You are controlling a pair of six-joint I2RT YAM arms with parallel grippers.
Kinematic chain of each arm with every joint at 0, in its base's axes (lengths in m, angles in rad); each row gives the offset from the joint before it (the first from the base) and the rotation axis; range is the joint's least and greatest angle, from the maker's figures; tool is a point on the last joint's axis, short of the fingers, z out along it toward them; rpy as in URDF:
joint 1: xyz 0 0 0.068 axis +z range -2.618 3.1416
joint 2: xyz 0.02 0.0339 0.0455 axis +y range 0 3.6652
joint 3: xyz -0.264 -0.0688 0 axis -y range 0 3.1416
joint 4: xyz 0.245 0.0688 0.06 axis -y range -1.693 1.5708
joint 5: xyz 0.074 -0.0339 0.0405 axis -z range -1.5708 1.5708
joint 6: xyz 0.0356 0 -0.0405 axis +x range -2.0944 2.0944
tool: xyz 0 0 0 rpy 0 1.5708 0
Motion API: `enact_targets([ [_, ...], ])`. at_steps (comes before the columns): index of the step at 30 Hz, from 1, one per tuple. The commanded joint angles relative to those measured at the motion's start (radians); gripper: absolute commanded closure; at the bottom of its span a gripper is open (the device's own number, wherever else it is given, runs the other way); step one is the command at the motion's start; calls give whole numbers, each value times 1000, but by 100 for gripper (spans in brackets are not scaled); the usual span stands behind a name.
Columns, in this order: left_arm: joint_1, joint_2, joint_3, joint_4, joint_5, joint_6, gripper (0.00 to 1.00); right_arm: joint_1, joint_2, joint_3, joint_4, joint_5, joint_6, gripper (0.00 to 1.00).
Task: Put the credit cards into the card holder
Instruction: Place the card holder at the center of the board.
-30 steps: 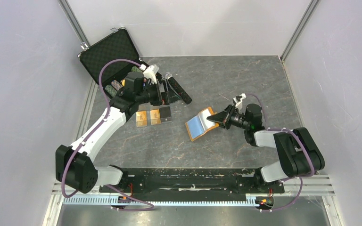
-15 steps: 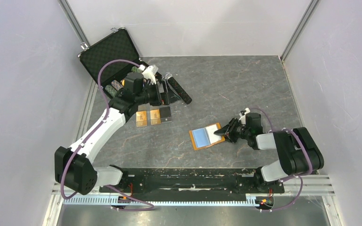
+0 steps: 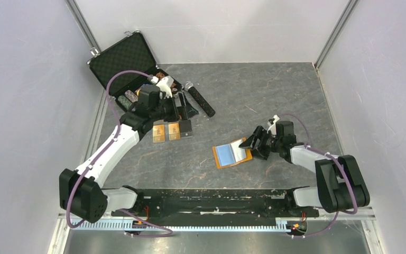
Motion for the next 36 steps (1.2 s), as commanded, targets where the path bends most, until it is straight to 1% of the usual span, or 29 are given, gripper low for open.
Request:
enact_targets([
  [1, 6, 29, 58, -17, 33, 43, 0, -3, 29, 57, -309, 214, -235, 25],
  [3, 7, 42, 69, -22, 38, 52, 0, -3, 34, 86, -360, 252, -292, 27],
  [4, 6, 46, 72, -22, 41, 55, 0, -4, 42, 99, -385, 260, -313, 33],
  [6, 7, 58, 77, -18, 53, 56, 0, -1, 67, 122, -416, 258, -357, 38],
  [11, 6, 102, 95, -5, 103, 46, 0, 41, 119, 181, -475, 271, -433, 41],
  [12, 6, 114, 101, -5, 117, 41, 0, 53, 130, 193, -488, 282, -442, 43],
  [14, 5, 138, 108, -3, 143, 34, 0, 71, 159, 216, -519, 305, -465, 52],
  [15, 4, 152, 111, -5, 155, 29, 0, 79, 175, 226, -534, 315, -473, 58],
  [19, -16, 183, 113, -14, 158, 28, 0, 93, 214, 250, -580, 326, -499, 78],
  [22, -48, 201, 113, -28, 145, 34, 0, 99, 217, 258, -598, 311, -498, 88],
  [24, -67, 213, 108, -33, 135, 35, 0, 102, 218, 263, -609, 290, -496, 90],
  [27, -106, 241, 108, -33, 125, 34, 1, 103, 211, 263, -614, 254, -473, 90],
  [31, -183, 315, 128, -33, 135, 38, 7, 103, 199, 261, -615, 232, -444, 90],
  [36, -280, 421, 153, -32, 147, 44, 21, 102, 203, 246, -614, 223, -435, 90],
])
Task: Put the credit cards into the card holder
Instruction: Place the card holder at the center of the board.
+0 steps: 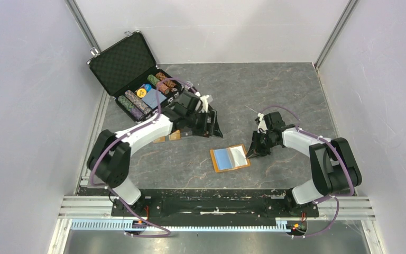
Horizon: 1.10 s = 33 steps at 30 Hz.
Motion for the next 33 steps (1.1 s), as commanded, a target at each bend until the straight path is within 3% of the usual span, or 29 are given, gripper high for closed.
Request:
enact_targets([
  [1, -76, 81, 50, 8, 27, 38, 23, 10, 34, -55, -95, 61, -10, 90],
  [7, -133, 192, 48, 12, 31, 59, 35, 10, 8, -68, -97, 51, 1, 89],
  [12, -175, 270, 84, -4, 8, 89, 37, 10, -12, -58, -103, 32, 10, 88],
  [22, -245, 399, 142, -117, -136, 178, 50, 11, -3, -60, -129, -34, 0, 89],
  [28, -254, 392, 157, -166, -207, 204, 48, 11, -20, -43, -158, -42, 4, 88],
  [33, -252, 300, 183, -181, -258, 216, 34, 11, -54, 62, -227, 42, -21, 81],
])
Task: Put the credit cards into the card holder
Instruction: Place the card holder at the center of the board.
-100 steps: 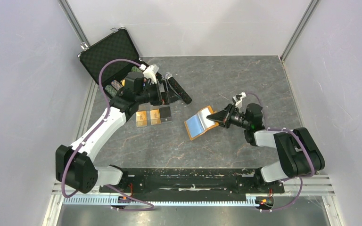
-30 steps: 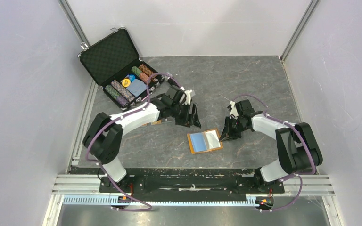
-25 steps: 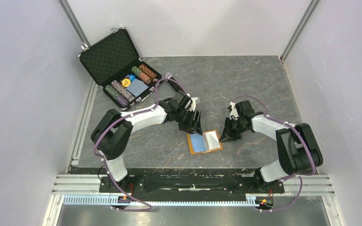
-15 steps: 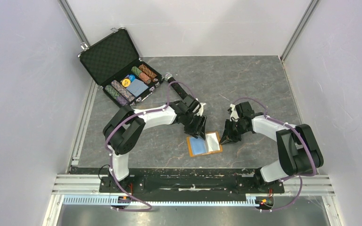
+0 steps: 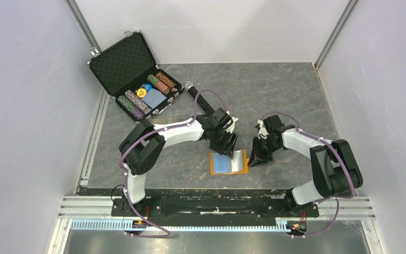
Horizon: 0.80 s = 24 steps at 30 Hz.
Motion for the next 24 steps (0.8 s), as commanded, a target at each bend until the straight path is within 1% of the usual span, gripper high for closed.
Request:
enact_targets([
  [1, 4, -73, 13, -70, -143, 83, 31, 5, -36, 123, -116, 122, -48, 76],
  [2, 6, -97, 25, -68, -146, 85, 29, 5, -42, 152, -128, 136, -54, 71],
  [6, 22, -168, 70, -59, -119, 75, 20, 5, -50, 253, -156, 154, -71, 58],
  [8, 44, -191, 83, -55, -83, 60, 18, 11, -48, 287, -157, 146, -74, 54],
  [11, 106, -232, 67, -23, -8, 12, 16, 28, -37, 315, -144, 125, -74, 49],
  [15, 220, -317, -25, 81, 111, -89, 15, 72, -10, 354, -108, 103, -62, 45],
  [19, 358, -396, -120, 156, 193, -183, 15, 128, 50, 413, -88, 90, -59, 44],
  [21, 439, -424, -157, 153, 211, -206, 15, 152, 86, 451, -81, 88, -62, 44],
  [24, 533, -449, -174, 76, 183, -183, 16, 180, 136, 505, -75, 90, -66, 44],
])
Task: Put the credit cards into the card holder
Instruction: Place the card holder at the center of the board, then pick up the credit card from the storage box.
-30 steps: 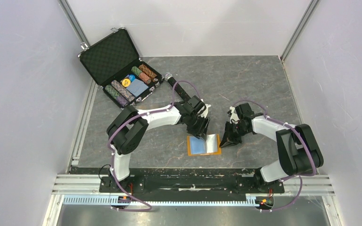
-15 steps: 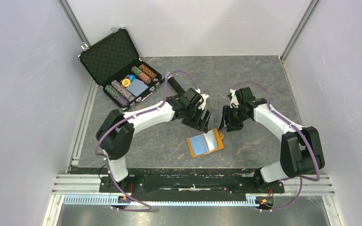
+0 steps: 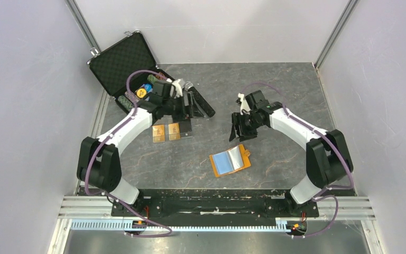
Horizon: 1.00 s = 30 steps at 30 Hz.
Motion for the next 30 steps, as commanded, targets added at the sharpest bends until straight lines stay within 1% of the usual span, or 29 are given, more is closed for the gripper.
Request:
enact_targets([
  [1, 112, -55, -22, -61, 16, -27, 16, 38, 68, 112, 32, -13, -13, 44],
  [4, 153, -37, 13, -185, -70, 44, 16, 51, 119, 170, 37, -21, -18, 43],
  [7, 157, 14, 73, -300, -153, 109, 17, 62, 170, 239, 38, -42, -20, 43],
  [9, 157, 51, 104, -348, -197, 130, 19, 73, 206, 284, 25, -59, -25, 45],
  [12, 155, 74, 131, -368, -219, 144, 22, 79, 233, 321, -32, -46, -50, 55],
  [14, 155, 84, 148, -380, -259, 150, 21, 80, 226, 308, -40, -29, -63, 55],
  [17, 156, 112, 181, -402, -304, 166, 21, 80, 229, 301, -20, -51, -63, 55],
  [20, 157, 167, 228, -428, -318, 182, 20, 80, 253, 345, 15, -78, -41, 53],
  [24, 158, 238, 274, -440, -305, 189, 22, 81, 308, 416, 58, -128, 10, 48],
  [30, 157, 341, 318, -430, -271, 188, 29, 84, 381, 455, 122, -201, 57, 45],
])
